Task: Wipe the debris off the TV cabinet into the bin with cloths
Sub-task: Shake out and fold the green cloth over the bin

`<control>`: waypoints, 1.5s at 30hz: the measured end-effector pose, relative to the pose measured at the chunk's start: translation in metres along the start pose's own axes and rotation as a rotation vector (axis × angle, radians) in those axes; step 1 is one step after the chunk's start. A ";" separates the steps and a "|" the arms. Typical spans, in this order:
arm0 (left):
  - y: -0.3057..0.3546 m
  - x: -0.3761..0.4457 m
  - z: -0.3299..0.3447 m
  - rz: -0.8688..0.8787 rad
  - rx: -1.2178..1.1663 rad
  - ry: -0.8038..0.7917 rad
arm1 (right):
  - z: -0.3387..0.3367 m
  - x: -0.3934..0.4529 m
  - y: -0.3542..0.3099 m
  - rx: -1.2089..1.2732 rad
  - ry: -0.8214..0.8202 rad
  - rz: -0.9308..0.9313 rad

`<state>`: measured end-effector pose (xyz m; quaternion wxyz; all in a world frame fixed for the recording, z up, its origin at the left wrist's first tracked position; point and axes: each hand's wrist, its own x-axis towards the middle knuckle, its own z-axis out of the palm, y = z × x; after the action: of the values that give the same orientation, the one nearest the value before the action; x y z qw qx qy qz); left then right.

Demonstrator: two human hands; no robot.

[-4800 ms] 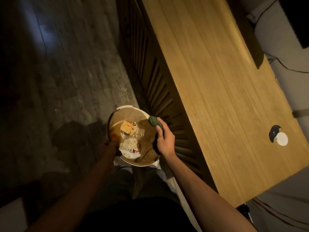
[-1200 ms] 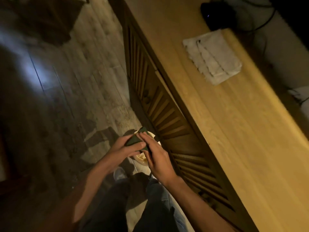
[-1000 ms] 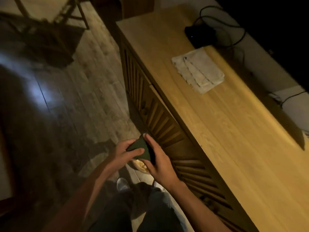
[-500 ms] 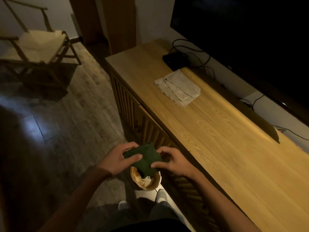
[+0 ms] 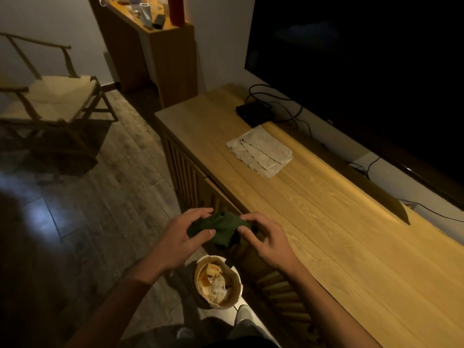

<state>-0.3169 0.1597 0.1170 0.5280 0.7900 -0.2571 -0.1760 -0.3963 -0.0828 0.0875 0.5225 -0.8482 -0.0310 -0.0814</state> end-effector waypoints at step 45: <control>-0.051 0.138 0.069 -0.568 -0.394 0.166 | -0.011 0.042 0.069 0.855 0.411 0.894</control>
<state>-0.2324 0.0428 0.0429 0.6195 0.7245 0.0556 -0.2971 -0.3469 -0.1254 0.0392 0.7925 -0.4639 0.3959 0.0030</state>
